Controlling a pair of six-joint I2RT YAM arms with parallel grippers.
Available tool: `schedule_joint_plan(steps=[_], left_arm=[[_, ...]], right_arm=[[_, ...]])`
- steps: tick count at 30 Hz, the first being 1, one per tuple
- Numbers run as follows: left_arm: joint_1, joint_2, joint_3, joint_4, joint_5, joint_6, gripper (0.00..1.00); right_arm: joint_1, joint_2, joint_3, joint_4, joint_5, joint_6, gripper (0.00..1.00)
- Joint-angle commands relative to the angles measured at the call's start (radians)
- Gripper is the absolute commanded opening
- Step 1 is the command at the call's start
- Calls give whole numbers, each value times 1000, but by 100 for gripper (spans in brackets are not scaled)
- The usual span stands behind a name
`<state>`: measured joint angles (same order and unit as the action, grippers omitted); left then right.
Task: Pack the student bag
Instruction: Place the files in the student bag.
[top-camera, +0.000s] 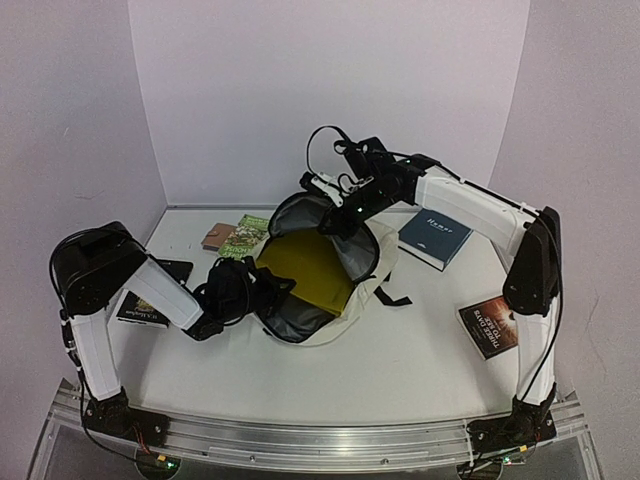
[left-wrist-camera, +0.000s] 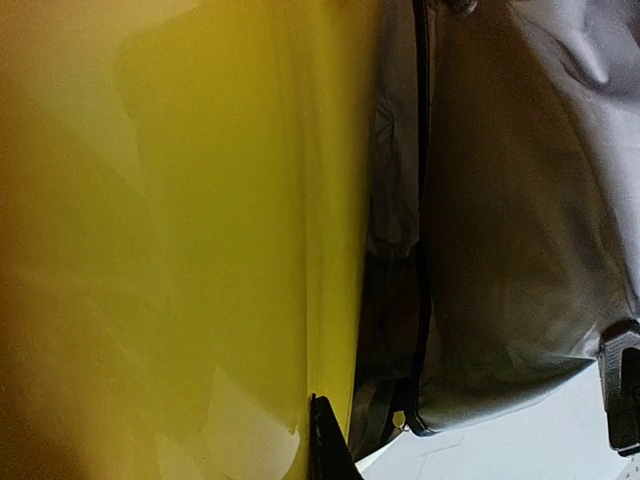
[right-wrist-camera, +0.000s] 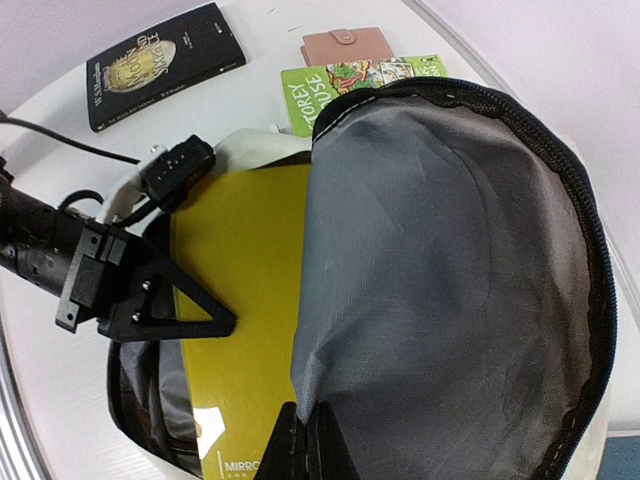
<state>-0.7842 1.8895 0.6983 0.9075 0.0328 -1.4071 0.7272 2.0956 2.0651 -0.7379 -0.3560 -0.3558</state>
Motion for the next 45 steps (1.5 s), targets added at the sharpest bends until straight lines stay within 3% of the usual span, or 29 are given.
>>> schedule_joint_plan(steps=[1,5,9,16,23,25,31,36,41,45], left_arm=[[12,-127,75,-325,-94,145,0],[-6,-204,139,-541,-216,224,0],[-3,-248,128,-606,-286,232,0],[-3,-230,183,-692,-282,289,0],[-14,-53,231,-476,-77,239,5],[-16,-53,237,-510,-101,225,11],[-18,-187,254,-779,-231,250,46],[-42,-288,373,-1097,-299,350,62],[-50,-386,427,-1317,-377,391,65],[-38,-445,387,-1379,-418,393,63]], right_arm=[[31,-33,8,6,-5,-116,0],[31,-27,33,-4,-12,-134,0],[32,-21,57,-19,-40,-146,0],[32,-3,97,-46,-71,-149,0],[36,79,192,-22,-77,-62,0],[37,95,207,-11,-72,-51,0],[35,110,188,17,12,-79,0],[22,118,165,31,64,-93,0],[14,118,148,38,91,-84,0],[12,115,139,41,90,-67,0]])
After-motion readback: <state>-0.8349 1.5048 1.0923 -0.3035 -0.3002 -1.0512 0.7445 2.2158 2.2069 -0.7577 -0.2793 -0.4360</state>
